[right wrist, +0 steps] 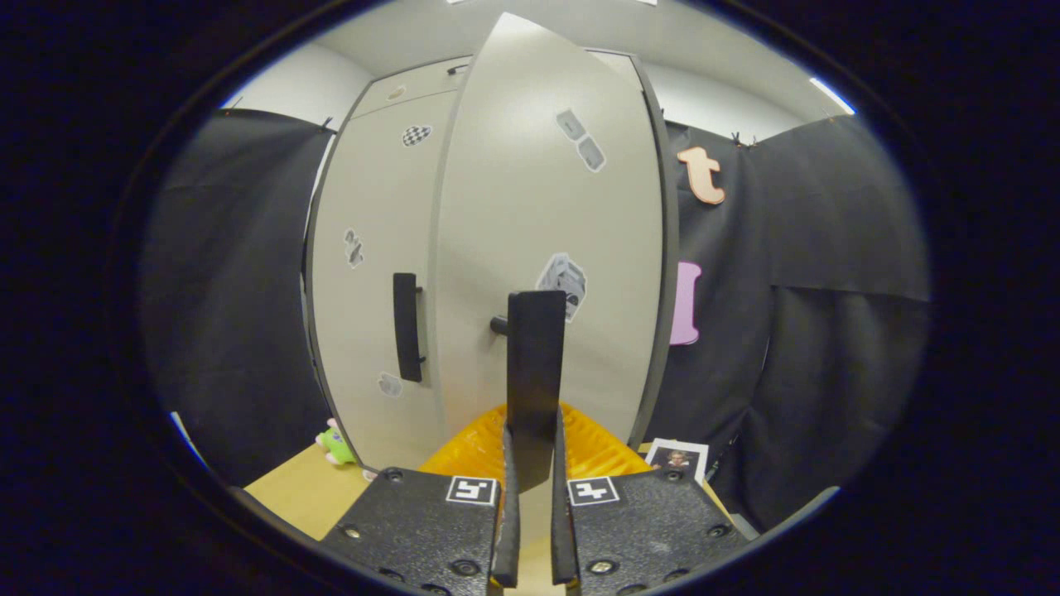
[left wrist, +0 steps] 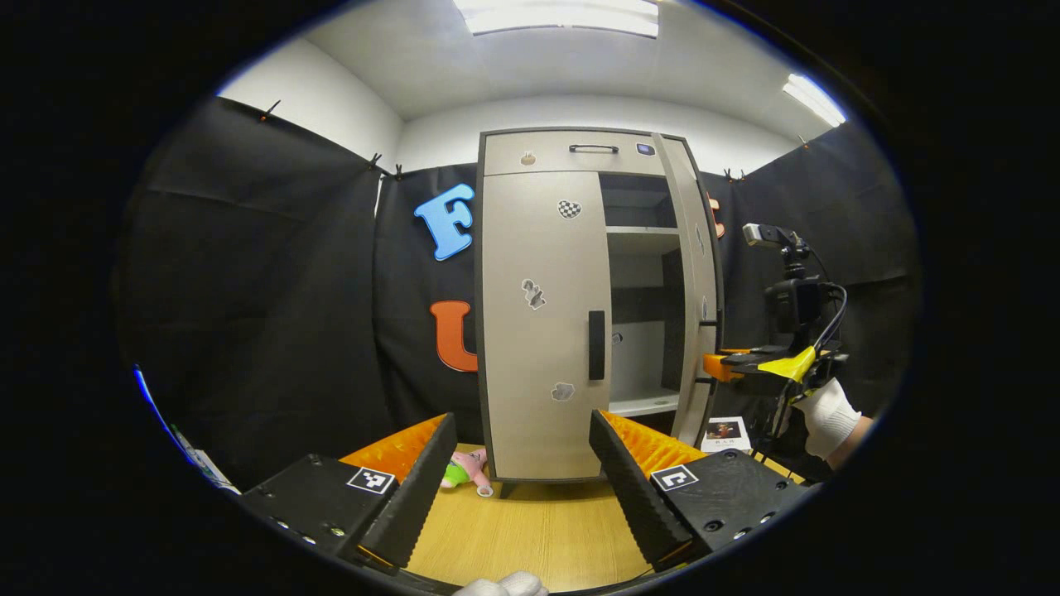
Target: Open the right door of the double-door shoe cabinet with the right hand, and open the left door with the left hand.
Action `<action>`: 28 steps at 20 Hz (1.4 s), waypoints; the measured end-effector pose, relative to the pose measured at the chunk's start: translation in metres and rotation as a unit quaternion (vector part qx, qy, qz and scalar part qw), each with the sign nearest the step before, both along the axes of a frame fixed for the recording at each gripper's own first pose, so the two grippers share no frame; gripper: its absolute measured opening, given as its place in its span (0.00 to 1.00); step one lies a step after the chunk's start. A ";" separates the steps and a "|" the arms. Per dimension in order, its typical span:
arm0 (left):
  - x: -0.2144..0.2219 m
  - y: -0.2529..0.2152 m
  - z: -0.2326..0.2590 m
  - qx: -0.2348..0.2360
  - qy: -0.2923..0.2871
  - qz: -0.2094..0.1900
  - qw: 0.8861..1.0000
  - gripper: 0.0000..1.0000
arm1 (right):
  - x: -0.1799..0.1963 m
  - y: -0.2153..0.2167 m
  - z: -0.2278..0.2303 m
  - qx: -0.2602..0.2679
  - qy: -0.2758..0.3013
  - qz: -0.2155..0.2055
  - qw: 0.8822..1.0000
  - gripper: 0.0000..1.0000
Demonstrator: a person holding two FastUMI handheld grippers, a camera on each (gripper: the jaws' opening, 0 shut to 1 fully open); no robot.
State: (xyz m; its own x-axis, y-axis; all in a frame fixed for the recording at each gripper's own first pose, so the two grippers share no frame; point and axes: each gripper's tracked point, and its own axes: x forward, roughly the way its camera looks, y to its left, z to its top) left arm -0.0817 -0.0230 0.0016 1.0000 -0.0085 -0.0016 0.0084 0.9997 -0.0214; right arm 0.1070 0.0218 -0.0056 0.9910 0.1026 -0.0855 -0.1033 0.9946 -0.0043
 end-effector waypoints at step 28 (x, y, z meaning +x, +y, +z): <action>0.036 -0.083 0.012 -0.007 -0.007 -0.074 0.997 0.96 | -0.023 -0.157 -0.002 -0.010 -0.013 -0.034 0.999 0.04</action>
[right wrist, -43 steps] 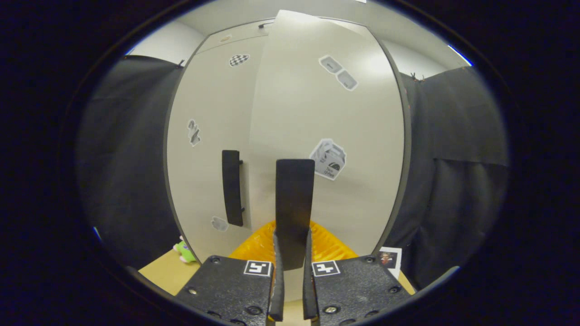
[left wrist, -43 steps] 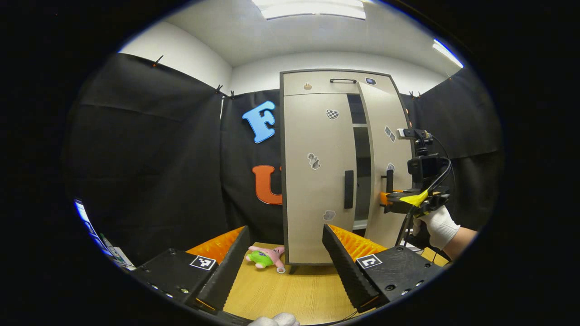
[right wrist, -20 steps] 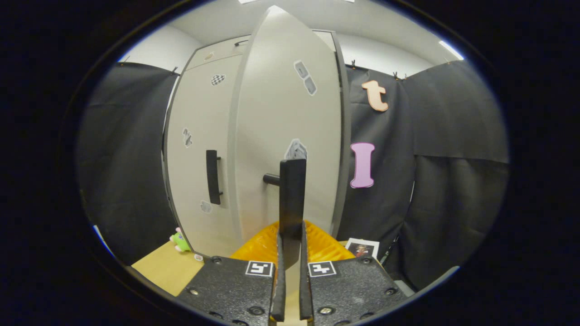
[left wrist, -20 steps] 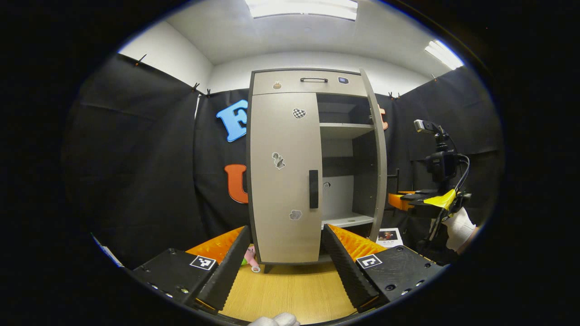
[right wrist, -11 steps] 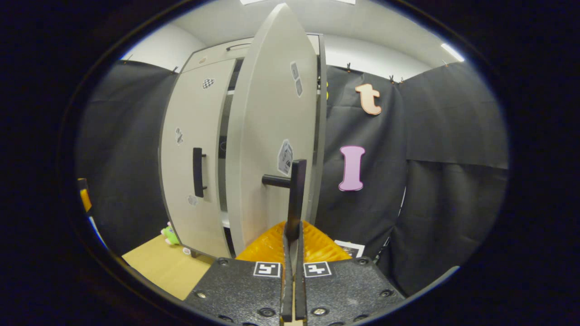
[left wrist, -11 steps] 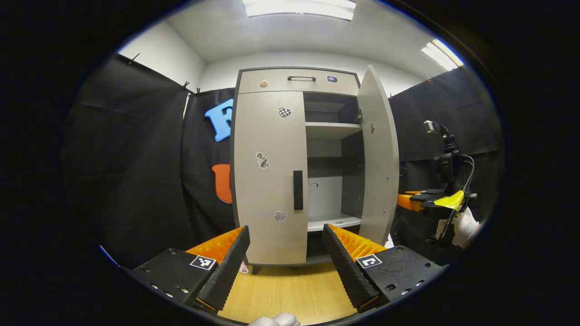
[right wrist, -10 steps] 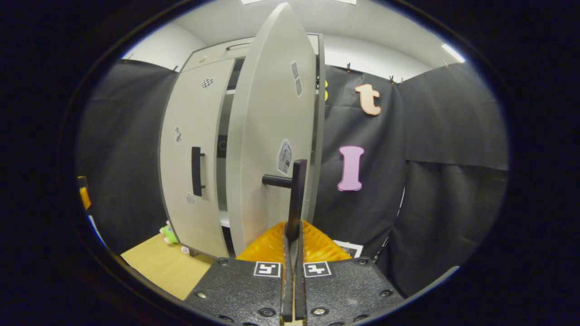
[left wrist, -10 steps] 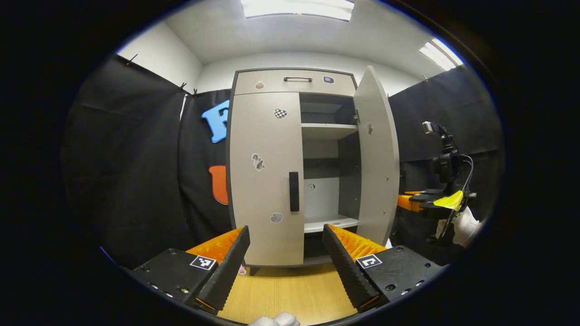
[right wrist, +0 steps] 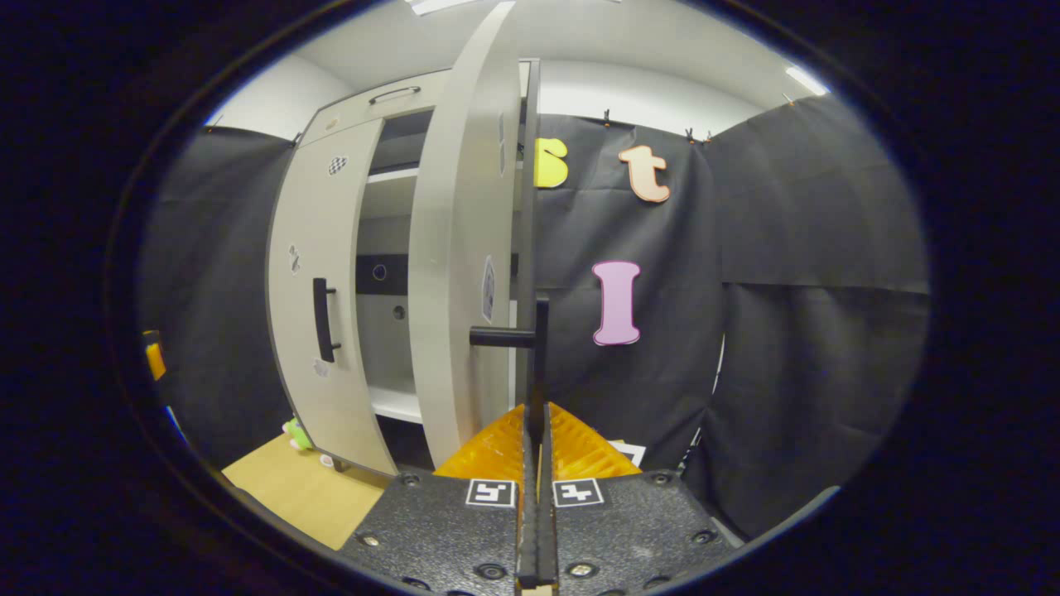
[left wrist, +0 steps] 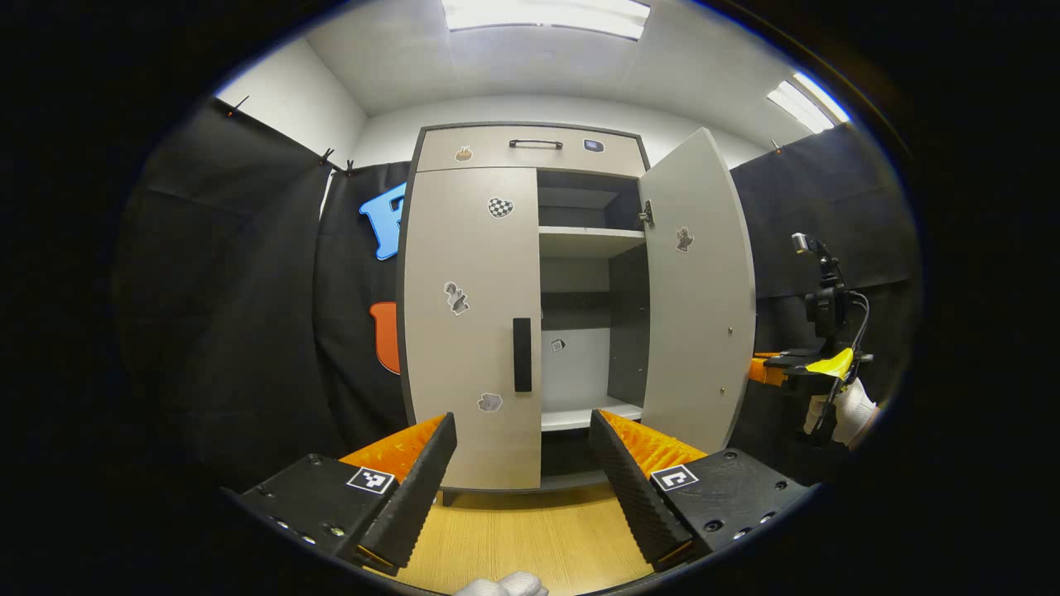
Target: Open the right door of the double-door shoe cabinet with the right hand, and open the left door with the left hand.
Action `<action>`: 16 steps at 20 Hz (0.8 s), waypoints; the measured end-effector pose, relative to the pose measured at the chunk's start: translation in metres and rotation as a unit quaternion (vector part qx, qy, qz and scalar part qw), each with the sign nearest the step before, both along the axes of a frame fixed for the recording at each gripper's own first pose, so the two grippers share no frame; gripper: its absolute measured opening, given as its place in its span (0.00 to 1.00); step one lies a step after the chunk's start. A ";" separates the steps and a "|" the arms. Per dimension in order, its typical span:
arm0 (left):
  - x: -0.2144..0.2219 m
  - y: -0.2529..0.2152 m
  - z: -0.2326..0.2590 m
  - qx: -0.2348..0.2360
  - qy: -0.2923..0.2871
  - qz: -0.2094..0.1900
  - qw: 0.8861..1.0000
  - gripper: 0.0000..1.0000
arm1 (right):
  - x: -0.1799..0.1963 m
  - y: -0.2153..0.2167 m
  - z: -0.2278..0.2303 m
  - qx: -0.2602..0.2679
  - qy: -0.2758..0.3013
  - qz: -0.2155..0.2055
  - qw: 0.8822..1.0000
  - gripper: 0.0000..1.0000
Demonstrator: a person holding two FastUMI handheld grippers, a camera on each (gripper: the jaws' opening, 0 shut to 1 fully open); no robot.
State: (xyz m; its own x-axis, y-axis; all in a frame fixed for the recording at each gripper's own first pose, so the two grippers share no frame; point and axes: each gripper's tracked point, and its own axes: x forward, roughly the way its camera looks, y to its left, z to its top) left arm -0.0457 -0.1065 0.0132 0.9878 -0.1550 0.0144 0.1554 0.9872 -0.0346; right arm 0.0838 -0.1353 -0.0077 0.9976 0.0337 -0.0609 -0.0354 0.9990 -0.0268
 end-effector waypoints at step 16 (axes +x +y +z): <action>0.007 0.036 0.000 -0.002 -0.003 0.019 1.000 0.96 | -0.070 -0.001 0.024 0.012 -0.003 -0.055 0.998 0.56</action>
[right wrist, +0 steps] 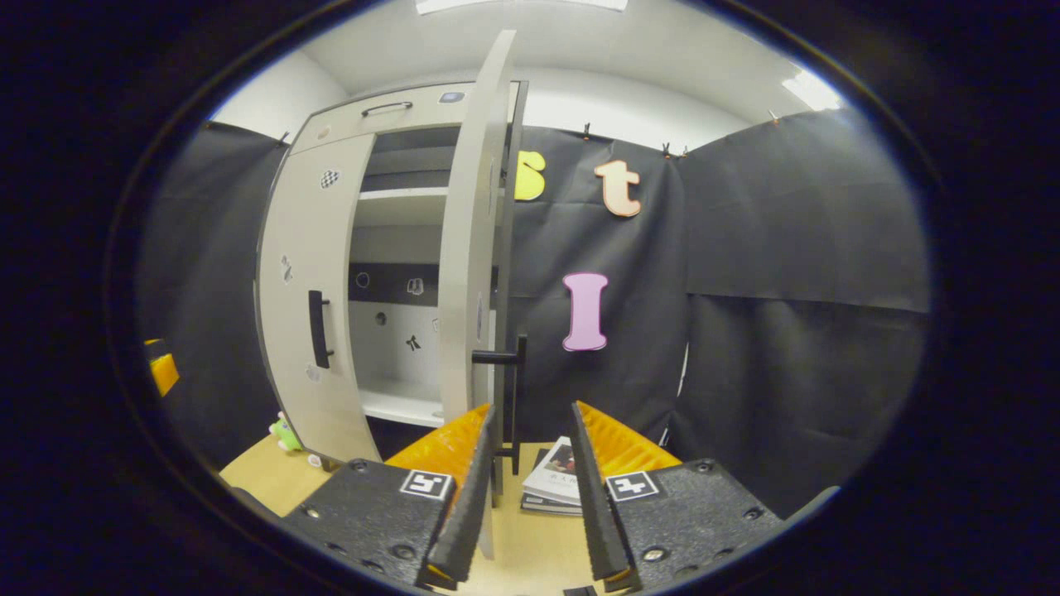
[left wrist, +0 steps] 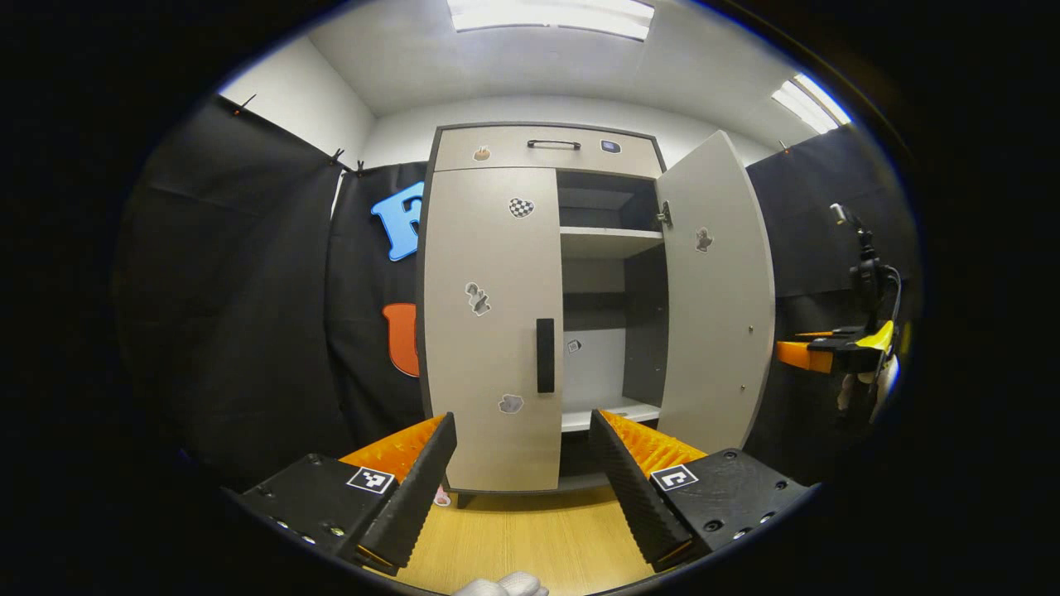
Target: Open the right door of the double-door shoe cabinet with the right hand, and open the left door with the left hand.
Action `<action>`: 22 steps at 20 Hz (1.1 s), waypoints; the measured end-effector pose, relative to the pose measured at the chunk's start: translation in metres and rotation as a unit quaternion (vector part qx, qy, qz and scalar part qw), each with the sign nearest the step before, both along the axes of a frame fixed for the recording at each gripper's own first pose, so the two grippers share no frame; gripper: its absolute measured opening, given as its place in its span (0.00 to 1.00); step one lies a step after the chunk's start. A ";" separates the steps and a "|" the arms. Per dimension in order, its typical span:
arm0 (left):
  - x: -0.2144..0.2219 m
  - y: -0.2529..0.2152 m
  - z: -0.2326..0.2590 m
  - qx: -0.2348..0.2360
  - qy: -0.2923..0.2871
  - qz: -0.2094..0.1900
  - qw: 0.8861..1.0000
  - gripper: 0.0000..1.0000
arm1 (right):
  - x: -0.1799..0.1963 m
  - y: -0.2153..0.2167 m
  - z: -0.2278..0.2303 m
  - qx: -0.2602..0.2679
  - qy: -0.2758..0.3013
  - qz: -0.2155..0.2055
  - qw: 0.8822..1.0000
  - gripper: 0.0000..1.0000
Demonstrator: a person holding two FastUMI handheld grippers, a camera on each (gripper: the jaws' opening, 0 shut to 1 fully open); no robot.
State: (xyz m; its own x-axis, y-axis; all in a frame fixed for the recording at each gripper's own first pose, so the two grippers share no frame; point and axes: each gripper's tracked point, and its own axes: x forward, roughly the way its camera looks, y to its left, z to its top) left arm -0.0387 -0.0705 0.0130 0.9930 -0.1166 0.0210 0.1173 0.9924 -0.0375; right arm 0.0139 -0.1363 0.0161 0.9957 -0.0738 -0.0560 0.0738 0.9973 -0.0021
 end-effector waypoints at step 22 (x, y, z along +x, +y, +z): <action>0.116 -0.001 -0.024 0.006 0.018 -0.013 1.000 0.96 | -0.020 0.132 -0.047 0.020 0.026 0.055 0.998 0.99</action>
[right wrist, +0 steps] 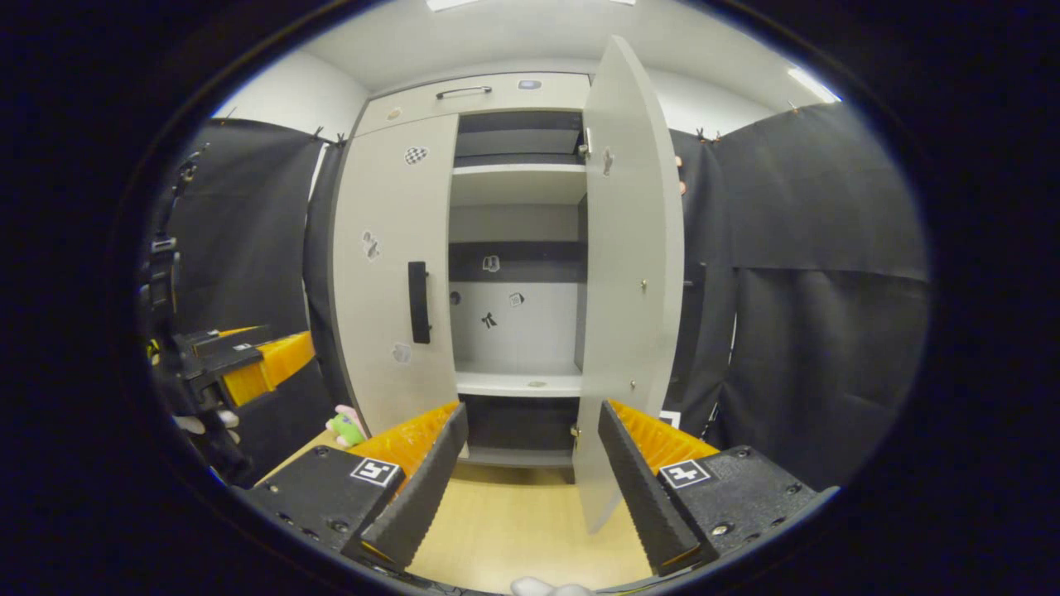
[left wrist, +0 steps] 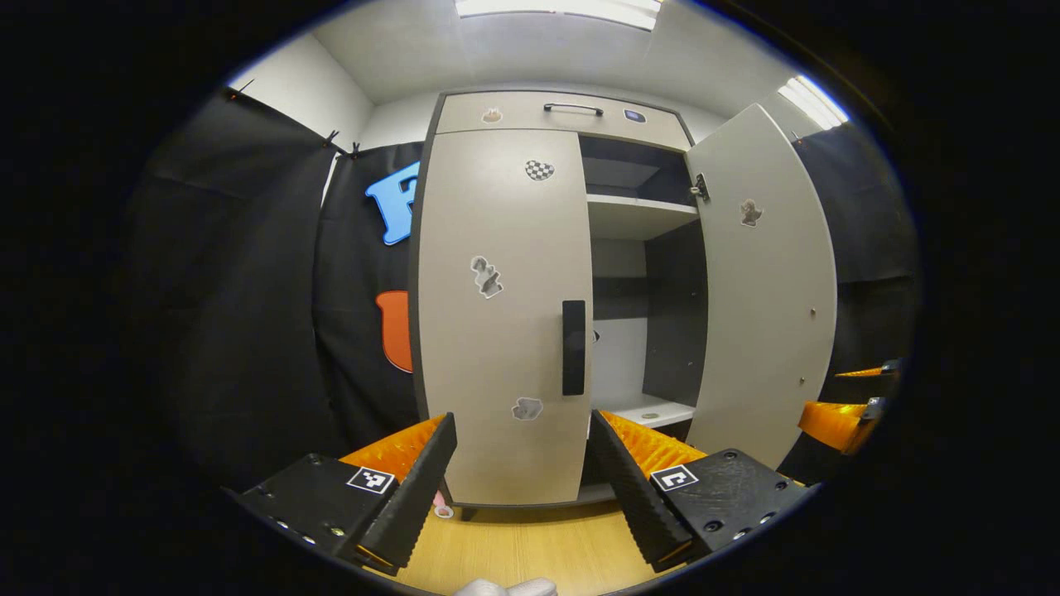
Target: Open the right door of the double-door shoe cabinet with the right hand, and open the left door with the left hand.
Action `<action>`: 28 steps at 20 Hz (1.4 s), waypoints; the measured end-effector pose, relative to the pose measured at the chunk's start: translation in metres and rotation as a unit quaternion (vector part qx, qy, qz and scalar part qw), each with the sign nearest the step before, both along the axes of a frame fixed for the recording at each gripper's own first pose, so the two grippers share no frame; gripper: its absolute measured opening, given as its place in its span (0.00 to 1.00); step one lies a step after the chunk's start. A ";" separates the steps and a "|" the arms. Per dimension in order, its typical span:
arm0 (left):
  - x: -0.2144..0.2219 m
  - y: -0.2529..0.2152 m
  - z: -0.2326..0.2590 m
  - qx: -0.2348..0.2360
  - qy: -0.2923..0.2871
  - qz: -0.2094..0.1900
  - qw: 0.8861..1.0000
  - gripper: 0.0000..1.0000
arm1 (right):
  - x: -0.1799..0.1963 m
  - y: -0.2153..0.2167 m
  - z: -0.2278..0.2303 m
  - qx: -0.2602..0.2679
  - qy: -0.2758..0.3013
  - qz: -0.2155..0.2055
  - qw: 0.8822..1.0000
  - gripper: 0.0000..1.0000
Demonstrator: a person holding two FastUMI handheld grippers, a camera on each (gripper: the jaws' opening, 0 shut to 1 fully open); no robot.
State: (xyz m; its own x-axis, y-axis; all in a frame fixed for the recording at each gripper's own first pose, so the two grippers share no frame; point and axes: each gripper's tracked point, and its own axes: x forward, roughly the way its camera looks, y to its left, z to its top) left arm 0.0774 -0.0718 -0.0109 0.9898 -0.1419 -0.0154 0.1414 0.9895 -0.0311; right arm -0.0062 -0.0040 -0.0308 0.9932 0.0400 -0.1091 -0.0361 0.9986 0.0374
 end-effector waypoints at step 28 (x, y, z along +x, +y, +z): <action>0.186 -0.076 -0.004 -0.025 0.002 0.003 1.000 0.16 | 0.015 -0.006 0.007 -0.010 0.026 -0.001 1.000 1.00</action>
State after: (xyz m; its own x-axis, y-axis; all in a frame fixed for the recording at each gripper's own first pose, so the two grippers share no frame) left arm 0.2639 -0.1478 -0.0149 0.9905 -0.1370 -0.0130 0.1355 0.9874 -0.0822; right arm 0.0091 -0.0102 -0.0235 0.9863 0.0358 -0.1612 -0.0330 0.9993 0.0197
